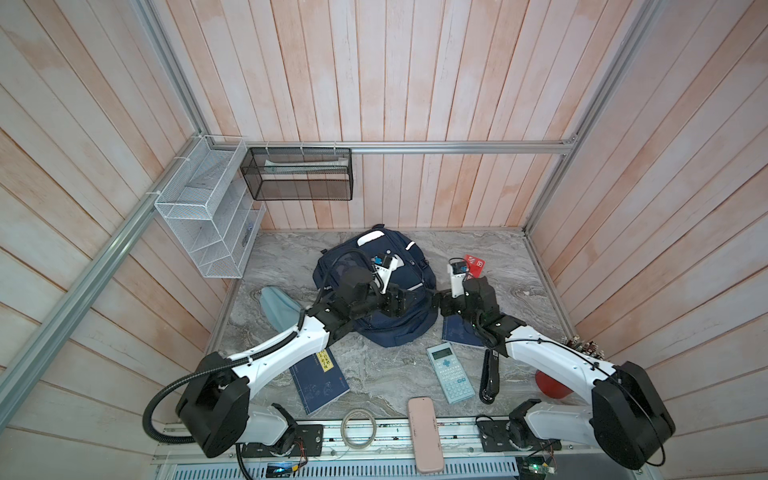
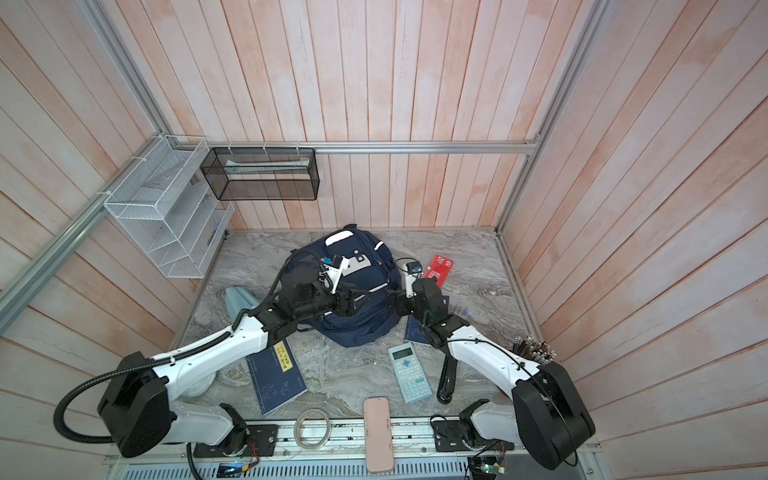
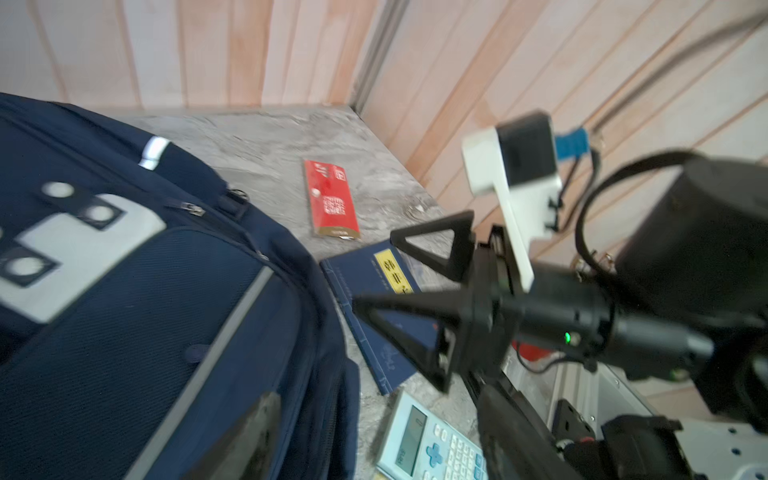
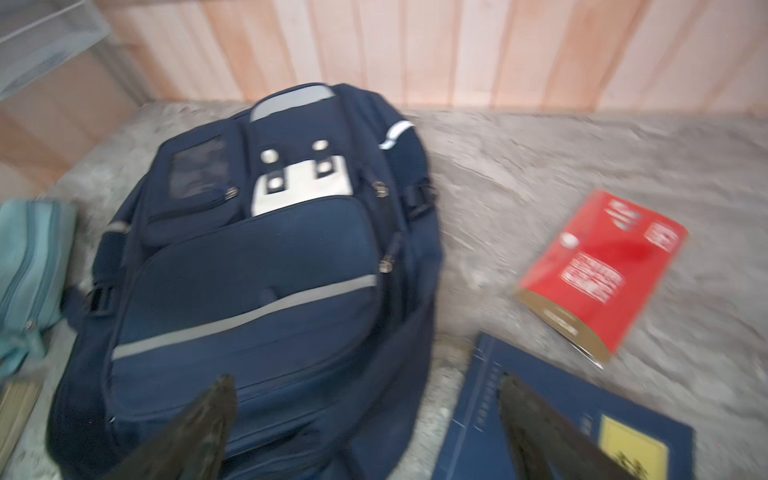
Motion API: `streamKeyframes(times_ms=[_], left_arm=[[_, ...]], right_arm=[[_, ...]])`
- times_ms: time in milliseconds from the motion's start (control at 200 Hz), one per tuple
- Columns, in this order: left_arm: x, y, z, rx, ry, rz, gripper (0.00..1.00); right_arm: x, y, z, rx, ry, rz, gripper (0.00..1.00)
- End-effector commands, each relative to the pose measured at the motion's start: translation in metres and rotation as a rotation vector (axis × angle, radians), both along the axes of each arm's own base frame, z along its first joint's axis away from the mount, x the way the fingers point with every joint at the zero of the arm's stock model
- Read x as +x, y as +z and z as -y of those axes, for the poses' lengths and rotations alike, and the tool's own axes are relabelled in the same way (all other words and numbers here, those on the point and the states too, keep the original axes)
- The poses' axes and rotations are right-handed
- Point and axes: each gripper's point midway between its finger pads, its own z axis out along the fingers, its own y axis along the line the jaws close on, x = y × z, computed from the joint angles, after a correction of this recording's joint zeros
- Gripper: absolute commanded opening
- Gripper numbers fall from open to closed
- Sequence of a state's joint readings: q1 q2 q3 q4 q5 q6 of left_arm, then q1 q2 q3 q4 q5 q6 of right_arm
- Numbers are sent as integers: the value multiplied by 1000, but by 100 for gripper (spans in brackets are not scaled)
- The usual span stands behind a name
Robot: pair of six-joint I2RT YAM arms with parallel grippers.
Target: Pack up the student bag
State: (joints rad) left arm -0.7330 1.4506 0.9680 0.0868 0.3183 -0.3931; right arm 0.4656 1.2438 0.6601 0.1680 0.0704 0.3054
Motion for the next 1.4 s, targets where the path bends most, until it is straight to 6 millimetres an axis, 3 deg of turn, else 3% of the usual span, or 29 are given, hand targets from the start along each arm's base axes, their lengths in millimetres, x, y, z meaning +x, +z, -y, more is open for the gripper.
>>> streamKeyframes(times_ms=[0,200,290,345,440,565,720,1080,1140,1220,1395], left_arm=[[-7,-20,38,-12,-58,-93,69],[-6,-70,100,52,-103,-202,68],[-5,-91,119,63,-112,-242,68],[-1,-101,126,76,-111,-256,75],[6,-121,133,112,-103,-266,82],[12,-142,139,138,-98,-292,85],[22,-168,139,191,-52,-310,78],[30,-216,137,264,-16,-363,72],[29,-221,137,265,-20,-373,72],[26,-225,138,258,-27,-386,72],[26,-221,137,233,-37,-388,72]], right_arm=[[-14,-27,28,128,-117,-167,98],[-5,-53,89,135,-313,-281,98],[-1,-68,103,154,-333,-332,98],[2,-74,107,156,-324,-356,98],[7,-80,105,156,-270,-383,98],[12,-92,107,155,-262,-425,87],[11,-116,125,92,-329,-490,81],[12,-142,116,116,-288,-588,71],[10,-148,114,120,-282,-610,61],[10,-151,109,138,-250,-628,35],[13,-135,110,139,-248,-578,7]])
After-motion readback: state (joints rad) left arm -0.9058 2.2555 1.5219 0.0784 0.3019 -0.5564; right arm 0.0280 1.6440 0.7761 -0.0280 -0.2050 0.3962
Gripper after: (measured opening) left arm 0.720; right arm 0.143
